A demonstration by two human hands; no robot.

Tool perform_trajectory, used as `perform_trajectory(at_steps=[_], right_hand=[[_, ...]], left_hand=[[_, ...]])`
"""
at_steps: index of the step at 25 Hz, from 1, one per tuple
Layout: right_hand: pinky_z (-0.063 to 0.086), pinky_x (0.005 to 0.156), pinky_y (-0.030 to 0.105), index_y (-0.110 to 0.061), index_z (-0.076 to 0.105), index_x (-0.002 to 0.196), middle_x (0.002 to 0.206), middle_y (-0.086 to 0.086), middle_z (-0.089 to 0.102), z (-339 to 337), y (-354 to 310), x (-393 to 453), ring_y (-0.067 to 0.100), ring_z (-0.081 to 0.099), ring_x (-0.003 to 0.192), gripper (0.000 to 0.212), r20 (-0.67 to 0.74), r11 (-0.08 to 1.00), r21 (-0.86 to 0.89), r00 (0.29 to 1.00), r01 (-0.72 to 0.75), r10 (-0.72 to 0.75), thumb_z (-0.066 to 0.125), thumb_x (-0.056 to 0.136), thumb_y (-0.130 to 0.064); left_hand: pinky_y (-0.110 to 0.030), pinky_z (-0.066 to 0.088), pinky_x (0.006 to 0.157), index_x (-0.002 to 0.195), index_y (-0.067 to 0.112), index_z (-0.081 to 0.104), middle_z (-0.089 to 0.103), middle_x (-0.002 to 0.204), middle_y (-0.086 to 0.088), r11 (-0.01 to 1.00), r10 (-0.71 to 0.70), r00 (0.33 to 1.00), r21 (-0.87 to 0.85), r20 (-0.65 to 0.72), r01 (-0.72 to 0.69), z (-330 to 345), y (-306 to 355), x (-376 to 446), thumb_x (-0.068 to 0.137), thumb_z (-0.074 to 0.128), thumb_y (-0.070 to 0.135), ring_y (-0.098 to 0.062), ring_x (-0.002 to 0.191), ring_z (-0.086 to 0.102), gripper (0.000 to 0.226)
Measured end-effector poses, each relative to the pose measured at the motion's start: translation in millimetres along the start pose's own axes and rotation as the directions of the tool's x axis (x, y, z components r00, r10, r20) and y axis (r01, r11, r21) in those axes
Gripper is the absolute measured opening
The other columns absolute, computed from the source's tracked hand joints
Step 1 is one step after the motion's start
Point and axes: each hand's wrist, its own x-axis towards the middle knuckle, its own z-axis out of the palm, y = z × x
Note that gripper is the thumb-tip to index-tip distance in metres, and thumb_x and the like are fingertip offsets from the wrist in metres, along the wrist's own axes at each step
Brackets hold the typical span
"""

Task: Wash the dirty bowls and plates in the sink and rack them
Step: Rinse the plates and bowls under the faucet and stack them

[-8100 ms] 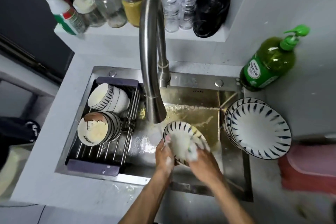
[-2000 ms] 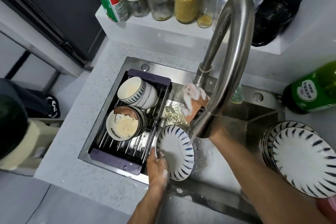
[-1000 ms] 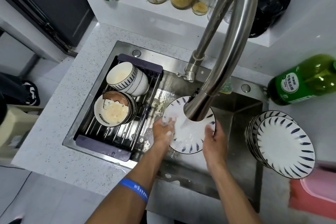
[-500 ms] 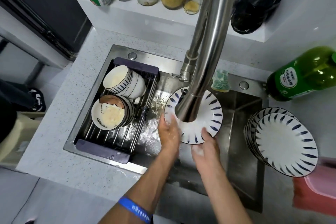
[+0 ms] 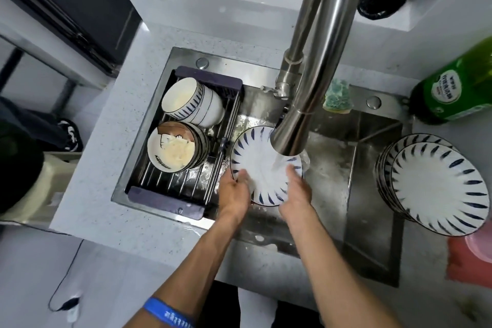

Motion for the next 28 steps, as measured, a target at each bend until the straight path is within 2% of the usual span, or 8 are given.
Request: perform_trajectory(at_steps=[4, 8, 12, 17, 21, 24, 25, 28], right_hand=[[0.039, 0.052, 0.020, -0.009, 0.061, 0.099, 0.090, 0.004, 0.056, 50.0, -11.1, -3.8, 0.023, 0.057, 0.088, 0.007, 0.018, 0.890, -0.321, 0.942, 0.324, -0.336, 0.056, 0.094, -0.007], [0.044, 0.073, 0.025, -0.012, 0.057, 0.111, 0.108, 0.013, 0.064, 44.2, -14.6, -19.2, 0.025, 0.058, 0.094, 0.016, 0.130, 0.780, -0.444, 0.893, 0.441, -0.431, 0.052, 0.098, -0.019], [0.041, 0.089, 0.036, -0.019, 0.058, 0.119, 0.120, 0.008, 0.064, -20.5, 58.1, -37.5, 0.030, 0.056, 0.109, 0.039, 0.371, 0.222, -0.832, 0.808, 0.508, -0.458, 0.033, 0.102, -0.044], [0.048, 0.086, 0.044, -0.019, 0.065, 0.101, 0.101, 0.006, 0.070, -59.3, 96.0, -32.0, 0.029, 0.062, 0.096, 0.042, 0.714, -0.357, -0.700, 0.613, 0.619, -0.339, 0.028, 0.098, -0.036], [0.046, 0.089, 0.041, -0.015, 0.066, 0.103, 0.093, 0.004, 0.070, -76.3, 45.0, 7.0, 0.024, 0.062, 0.091, 0.045, 0.512, -0.211, -0.858, 0.754, 0.468, -0.411, 0.028, 0.103, -0.040], [0.053, 0.081, 0.036, -0.019, 0.063, 0.119, 0.105, 0.000, 0.071, -33.5, 9.2, -0.4, 0.020, 0.067, 0.092, 0.038, 0.278, 0.775, -0.551, 0.944, 0.309, -0.178, 0.041, 0.102, -0.045], [0.056, 0.079, 0.037, -0.020, 0.064, 0.118, 0.107, 0.002, 0.072, -20.4, -2.7, -5.6, 0.022, 0.070, 0.093, 0.031, 0.269, 0.915, -0.336, 0.954, 0.223, -0.134, 0.049, 0.100, -0.041], [0.053, 0.075, 0.034, -0.021, 0.068, 0.094, 0.093, 0.000, 0.073, -2.3, -40.3, -18.7, 0.022, 0.068, 0.087, 0.011, 0.231, 0.867, -0.333, 0.924, 0.370, -0.306, 0.058, 0.095, -0.021]], left_hand=[[-0.011, 0.048, 0.081, 0.132, 0.006, 0.050, 0.060, 0.106, 0.000, 0.891, 0.421, 0.907, 0.197, -0.022, -0.409, -14.3, 25.8, -11.0, 0.104, 0.045, 0.017, -0.009, 0.091, 0.059, 0.031], [0.001, 0.041, 0.070, 0.132, 0.004, 0.049, 0.057, 0.107, 0.003, 0.910, 0.398, 0.913, 0.163, -0.088, -0.381, -25.9, 39.4, -9.1, 0.104, 0.044, 0.016, -0.009, 0.093, 0.054, 0.030], [-0.017, 0.036, 0.092, 0.131, 0.005, 0.051, 0.051, 0.110, 0.007, 0.947, 0.310, 0.945, 0.122, -0.106, -0.297, -31.8, 23.3, 8.6, 0.105, 0.044, 0.017, -0.010, 0.107, 0.052, 0.030], [-0.019, 0.031, 0.098, 0.141, 0.003, 0.043, 0.047, 0.117, 0.002, 0.980, 0.182, 0.975, 0.102, -0.125, -0.170, -32.9, -12.7, 13.6, 0.105, 0.045, 0.018, -0.017, 0.121, 0.047, 0.039], [-0.034, 0.026, 0.117, 0.151, 0.006, 0.031, 0.047, 0.137, -0.006, 0.997, 0.059, 0.990, -0.046, -0.128, -0.065, -28.7, -18.6, 18.6, 0.104, 0.047, 0.017, -0.023, 0.135, 0.040, 0.051], [-0.041, 0.028, 0.117, 0.153, 0.008, 0.027, 0.049, 0.140, -0.011, 0.993, -0.049, 0.998, -0.110, -0.050, 0.043, -23.3, -13.1, 18.0, 0.103, 0.049, 0.026, -0.027, 0.135, 0.043, 0.057], [-0.043, 0.033, 0.114, 0.151, 0.007, 0.030, 0.054, 0.138, -0.012, 0.984, -0.095, 0.995, -0.150, 0.020, 0.097, -22.5, -13.6, 22.1, 0.102, 0.051, 0.033, -0.029, 0.131, 0.049, 0.059], [-0.048, 0.047, 0.104, 0.138, 0.004, 0.051, 0.065, 0.125, -0.009, 0.984, -0.112, 0.970, -0.112, 0.215, 0.138, -16.7, -4.3, 26.6, 0.094, 0.061, 0.044, -0.029, 0.114, 0.063, 0.060]])
